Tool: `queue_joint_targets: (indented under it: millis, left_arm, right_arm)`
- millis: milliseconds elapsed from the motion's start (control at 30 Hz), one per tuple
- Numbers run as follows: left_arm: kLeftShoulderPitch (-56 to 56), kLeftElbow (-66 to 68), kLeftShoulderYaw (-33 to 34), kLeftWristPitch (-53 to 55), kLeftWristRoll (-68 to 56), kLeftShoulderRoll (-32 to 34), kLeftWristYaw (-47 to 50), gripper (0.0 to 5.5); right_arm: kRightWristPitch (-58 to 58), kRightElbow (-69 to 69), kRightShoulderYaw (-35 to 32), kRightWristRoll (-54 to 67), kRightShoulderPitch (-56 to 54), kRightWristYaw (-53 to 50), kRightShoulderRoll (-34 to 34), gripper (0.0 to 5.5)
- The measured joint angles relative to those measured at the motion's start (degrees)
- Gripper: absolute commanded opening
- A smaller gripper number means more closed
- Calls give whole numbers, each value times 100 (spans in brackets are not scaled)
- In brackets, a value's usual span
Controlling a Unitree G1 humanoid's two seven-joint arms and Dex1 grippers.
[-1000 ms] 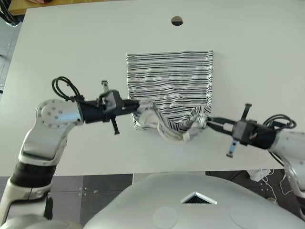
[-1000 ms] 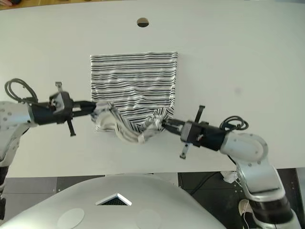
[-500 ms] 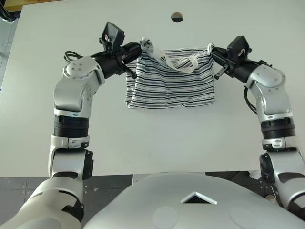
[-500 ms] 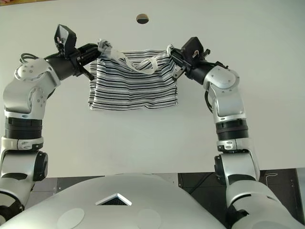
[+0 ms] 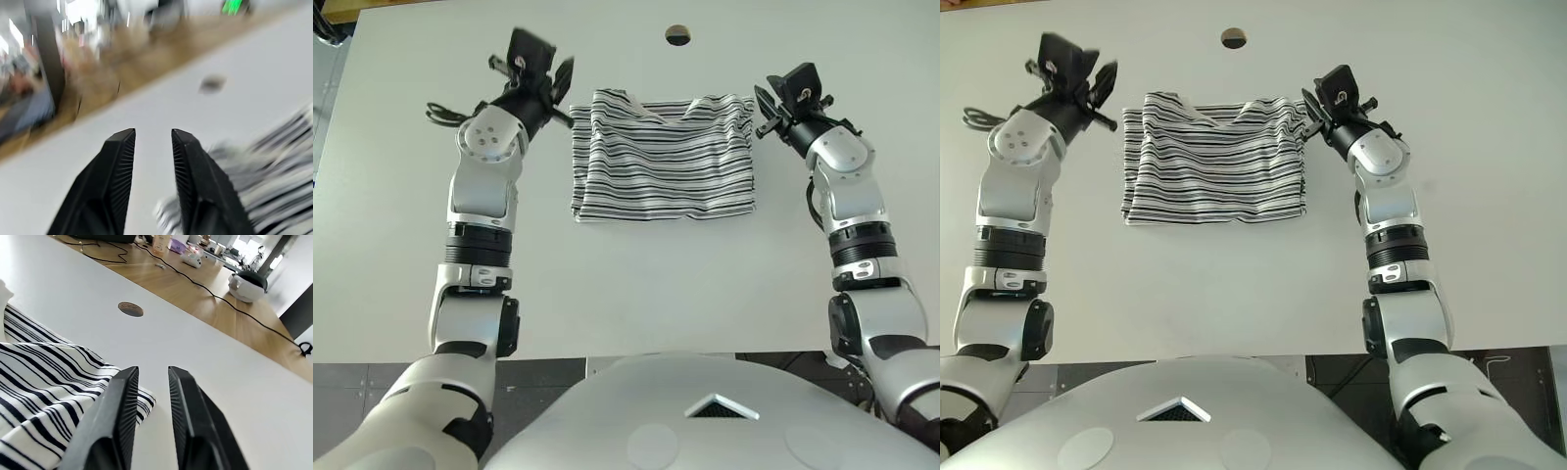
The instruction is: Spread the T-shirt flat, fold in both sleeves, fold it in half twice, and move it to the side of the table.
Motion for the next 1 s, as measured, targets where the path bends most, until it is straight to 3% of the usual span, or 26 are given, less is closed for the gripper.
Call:
queue_joint_targets:
  millis: [67, 167, 400, 667, 833, 1000]
  left_arm:
    - [288, -618, -153, 38, -209, -76, -388, 46]
    - [827, -1324, -562, 362, -261, -63, -823, 12]
    - [1661, -1960, -1519, 945, 77, 53, -1176, 12]
    - [1868, -2362, -2176, 1512, 753, 957, -1820, 12]
    - [1822, -2368, -2132, 1429, 885, 1495, -2118, 12]
    - [1701, -2077, -1798, 1314, 919, 1878, -2270, 12]
  right_arm:
    - [-133, -1, 135, -174, 8, 96, -18, 11]
    - [-227, 0, 320, -321, 7, 250, -41, 10]
    - [-458, 1052, 759, -899, -469, 309, 0, 10]
    - [-1010, 1498, 1420, -1876, -673, 243, -438, 10]
    - [-1209, 179, 1427, -1816, 222, 879, -1161, 10]
    - [-621, -2769, 1212, -1205, 2159, 1870, -2138, 10]
